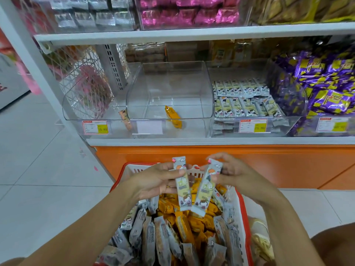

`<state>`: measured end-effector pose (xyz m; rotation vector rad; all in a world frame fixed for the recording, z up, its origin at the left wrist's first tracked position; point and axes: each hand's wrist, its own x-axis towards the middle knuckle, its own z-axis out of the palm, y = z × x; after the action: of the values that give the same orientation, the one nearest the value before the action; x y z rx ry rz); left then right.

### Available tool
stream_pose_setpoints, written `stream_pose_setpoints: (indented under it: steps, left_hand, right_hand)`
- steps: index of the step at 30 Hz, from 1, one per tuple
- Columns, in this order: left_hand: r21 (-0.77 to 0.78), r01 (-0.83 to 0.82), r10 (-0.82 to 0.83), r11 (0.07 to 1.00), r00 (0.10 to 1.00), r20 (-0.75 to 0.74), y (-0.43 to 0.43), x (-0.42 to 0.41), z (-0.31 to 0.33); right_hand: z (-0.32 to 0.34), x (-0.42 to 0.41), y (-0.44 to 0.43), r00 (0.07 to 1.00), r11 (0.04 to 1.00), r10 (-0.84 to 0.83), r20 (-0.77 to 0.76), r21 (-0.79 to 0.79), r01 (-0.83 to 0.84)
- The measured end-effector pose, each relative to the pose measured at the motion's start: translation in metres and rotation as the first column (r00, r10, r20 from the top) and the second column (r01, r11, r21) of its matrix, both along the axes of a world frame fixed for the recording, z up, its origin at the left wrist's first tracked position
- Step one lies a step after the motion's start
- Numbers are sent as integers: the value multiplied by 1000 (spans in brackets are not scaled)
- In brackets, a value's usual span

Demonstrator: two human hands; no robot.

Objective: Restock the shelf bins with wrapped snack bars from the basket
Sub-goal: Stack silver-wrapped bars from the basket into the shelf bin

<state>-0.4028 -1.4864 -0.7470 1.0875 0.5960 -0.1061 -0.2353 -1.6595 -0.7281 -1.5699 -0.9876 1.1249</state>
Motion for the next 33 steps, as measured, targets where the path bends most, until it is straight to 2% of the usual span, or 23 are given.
stream_pose_setpoints:
  steps: [2,4,7,9,11,12,14,16,18,21,24,25,26,27,29,30,31,33]
  left_hand:
    - [37,54,-53,998,998,-19,-8,9,1]
    - [85,60,-57,995,998,-33,-15,17,3]
    - [142,-6,8,990,1000,-19,-16,28,11]
    - [166,-46,48,985,999,-12,-16,33,17]
    - [184,-100,102,978,995,-3,-17,40,22]
    - [185,-148,149,971,989,8,-17,44,23]
    - [161,-275,271,948,961,48,-17,51,28]
    - [119,-363,350,924,929,116,-16,60,35]
    - [104,-417,398,903,902,168,-17,69,46]
    - [66,-402,376,913,894,245,-23,79,59]
    - [100,-303,256,948,909,328,-24,82,69]
    - [158,-293,224,943,910,348,-24,83,73]
    - [299,-305,193,904,917,349,-22,84,76]
    - [504,-324,174,801,931,322,-19,85,77]
    - [860,-298,192,414,952,237,-6,84,71]
    - [935,-245,194,256,961,199,0,83,67]
    - [966,-193,188,175,969,160,6,82,61]
    - [988,-95,172,122,982,73,15,80,49]
  right_hand:
    - [-3,-7,3,999,999,41,29,-30,-40]
    - [-7,-9,6,1000,1000,-12,19,17,11]
    - [-8,-9,15,979,972,-203,-12,118,203]
    - [-7,-13,24,923,908,-384,-34,168,384]
    - [-8,-18,31,854,827,-520,24,266,496]
    - [-7,-20,32,820,801,-563,104,311,511]
    - [1,-27,30,765,821,-561,318,332,464]
    - [9,-33,28,710,881,-472,523,249,403]
    - [14,-42,30,613,885,-452,648,235,403]
    - [19,-39,38,458,819,-552,696,351,453]
    - [30,-22,39,449,765,-638,626,447,463]
    - [35,-14,37,456,753,-653,605,453,478]
    - [42,-4,36,453,744,-662,597,449,495]
    - [49,8,34,443,733,-670,596,435,523]
    - [65,36,30,418,694,-694,587,391,604]
    - [72,53,30,415,672,-707,574,361,647]
    - [80,68,30,429,656,-713,555,312,687]
    - [91,103,36,498,631,-725,476,170,757]
